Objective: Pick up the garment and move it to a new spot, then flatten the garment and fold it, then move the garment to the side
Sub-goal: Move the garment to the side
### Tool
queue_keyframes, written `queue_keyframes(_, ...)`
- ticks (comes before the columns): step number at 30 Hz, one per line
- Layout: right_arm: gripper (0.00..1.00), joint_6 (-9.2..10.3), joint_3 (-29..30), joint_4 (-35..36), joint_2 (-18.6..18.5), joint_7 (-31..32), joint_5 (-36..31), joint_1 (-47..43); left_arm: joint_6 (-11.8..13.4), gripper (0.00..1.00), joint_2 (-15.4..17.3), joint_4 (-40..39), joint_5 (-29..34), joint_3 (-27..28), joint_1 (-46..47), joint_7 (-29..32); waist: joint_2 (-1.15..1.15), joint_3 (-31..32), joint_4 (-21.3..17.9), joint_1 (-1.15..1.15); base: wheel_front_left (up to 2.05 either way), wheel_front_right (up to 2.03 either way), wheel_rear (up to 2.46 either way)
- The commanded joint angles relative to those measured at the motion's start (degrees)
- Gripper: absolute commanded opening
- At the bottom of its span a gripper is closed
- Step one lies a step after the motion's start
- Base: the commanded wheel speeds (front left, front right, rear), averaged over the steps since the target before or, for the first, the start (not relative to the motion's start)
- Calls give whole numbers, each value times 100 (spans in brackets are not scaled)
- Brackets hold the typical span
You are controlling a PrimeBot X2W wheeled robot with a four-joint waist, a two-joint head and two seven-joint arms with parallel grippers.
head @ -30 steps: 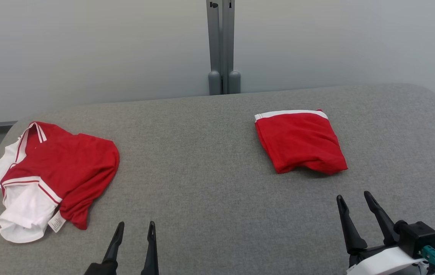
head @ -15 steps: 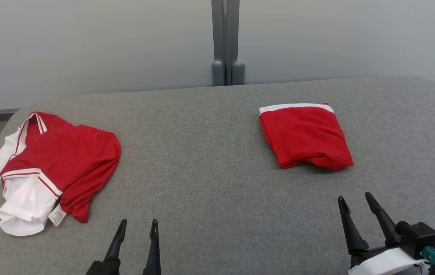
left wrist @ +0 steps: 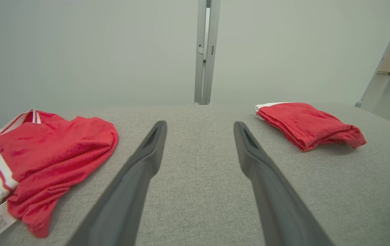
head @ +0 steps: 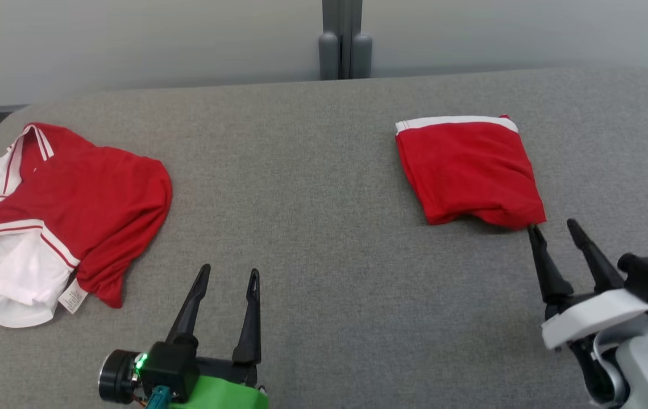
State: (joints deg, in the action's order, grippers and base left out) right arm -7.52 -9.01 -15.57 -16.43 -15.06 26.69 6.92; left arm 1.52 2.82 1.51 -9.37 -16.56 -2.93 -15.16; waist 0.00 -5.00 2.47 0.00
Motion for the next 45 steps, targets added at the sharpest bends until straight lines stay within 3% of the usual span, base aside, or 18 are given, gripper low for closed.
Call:
queue_keyframes(1, 100, 4, -62, -148, -148, -16, 219, 273, 7, 100, 14, -66, 66, -42, 186, 2, 0, -468, 98, 0, 0, 0, 0)
queue_keyframes(6, 100, 4, -366, -677, -853, 398, 1101, 1245, 52, 100, 15, -243, 81, -267, 529, 2, 0, -950, 243, 0, 0, 0, 0)
queue_keyframes(13, 100, 3, -739, -1173, -1646, 1505, 2130, 2272, 79, 100, 15, -300, 12, -553, 916, 2, 0, -1545, 440, 0, 0, 0, 0)
queue_keyframes(18, 100, 3, -948, -1521, -1923, 1848, 2447, 2690, 114, 100, 15, -273, -35, -725, 1097, 2, 0, -1814, 572, 0, 0, 0, 0)
queue_keyframes(24, 100, 3, -1259, -1902, -1947, 1968, 2647, 2992, 150, 100, 15, -247, -24, -794, 1230, 1, 0, -2001, 614, 0, 0, 0, 0)
queue_keyframes(25, 84, 3, -1347, -1923, -1935, 2003, 2705, 3016, 150, 100, 15, -243, -5, -789, 1247, 2, 0, -2026, 603, 0, 0, 0, 0)
queue_keyframes(27, 15, 3, -1521, -1942, -1931, 1976, 2764, 3043, 145, 100, 15, -235, 30, -769, 1275, 2, 0, -2070, 560, 0, 0, 0, 0)
queue_keyframes(28, 0, 3, -1598, -1944, -1935, 1964, 2791, 3039, 137, 100, 14, -234, 52, -760, 1291, 2, 0, -2087, 536, 0, 0, 0, 0)
queue_keyframes(36, 0, 14, -2011, -1872, -2556, 1454, 2674, 3029, 17, 100, 15, -306, 240, -656, 1376, 2, 0, -2311, 100, 0, 0, 0, 0)
queue_keyframes(45, 0, 8, -1924, -1859, -3476, 850, 2475, 3192, -199, 100, 133, -514, 591, -595, 1593, 2, 0, -2865, -505, 0, 0, 0, 0)
